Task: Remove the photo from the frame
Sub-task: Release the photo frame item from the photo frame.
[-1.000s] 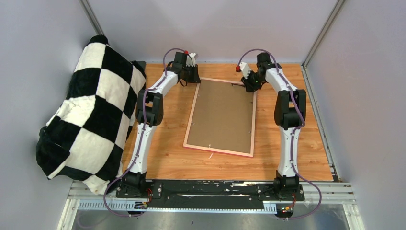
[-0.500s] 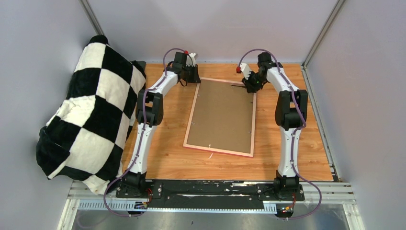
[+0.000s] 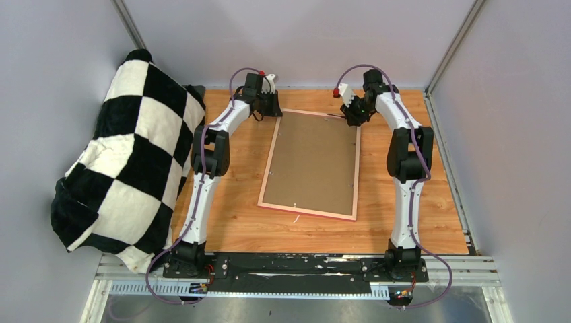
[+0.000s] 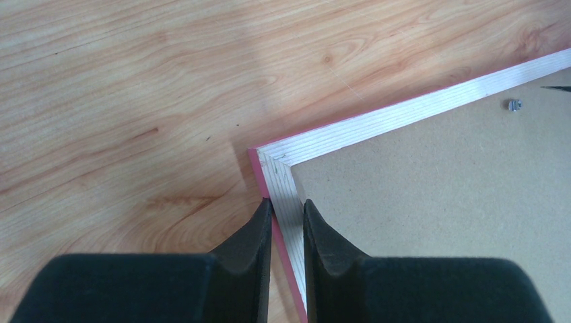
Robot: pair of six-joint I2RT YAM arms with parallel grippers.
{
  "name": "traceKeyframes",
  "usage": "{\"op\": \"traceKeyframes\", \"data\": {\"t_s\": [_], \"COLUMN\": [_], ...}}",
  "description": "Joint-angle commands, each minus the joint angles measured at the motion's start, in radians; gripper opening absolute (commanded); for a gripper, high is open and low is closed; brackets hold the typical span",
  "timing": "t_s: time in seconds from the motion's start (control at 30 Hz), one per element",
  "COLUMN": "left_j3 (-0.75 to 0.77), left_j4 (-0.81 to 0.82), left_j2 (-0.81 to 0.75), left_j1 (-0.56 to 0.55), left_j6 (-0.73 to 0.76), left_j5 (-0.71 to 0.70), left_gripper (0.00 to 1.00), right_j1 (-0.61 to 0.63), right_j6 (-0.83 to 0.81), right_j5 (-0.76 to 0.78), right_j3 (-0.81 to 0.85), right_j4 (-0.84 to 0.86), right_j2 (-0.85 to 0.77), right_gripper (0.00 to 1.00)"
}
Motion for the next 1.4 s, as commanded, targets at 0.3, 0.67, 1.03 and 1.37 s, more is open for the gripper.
{"op": "traceKeyframes", "data": {"t_s": [0.3, 0.67, 1.03, 1.37], "left_j3": [-0.014, -0.014, -0.014, -0.012], "left_j4": [-0.138, -0.138, -0.139, -0.139], "left_j2": [0.087, 0.088, 0.088, 0.088], "left_j1": [-0.023, -0.023, -0.023, -0.023], "left_j6": [0.017, 0.017, 0.018, 0.018], "left_j5": [0.026, 0.026, 0.028, 0.028], "left_gripper": [0.02, 0.02, 0.02, 0.02], "right_j1": [-0.003, 0.020, 0.040, 0.040], "right_j6": [0.013, -0.007, -0.036, -0.043], "right_j5": [0.050, 0.082, 0.079, 0.059], "right_j3": [0.008, 0.001, 0.000, -0.012], "right_j4": [0.004, 0.002, -0.021, -0.026], "right_j2": [0.018, 0.048, 0.057, 0.029], "right_gripper": [0.00, 0.00, 0.00, 0.00]}}
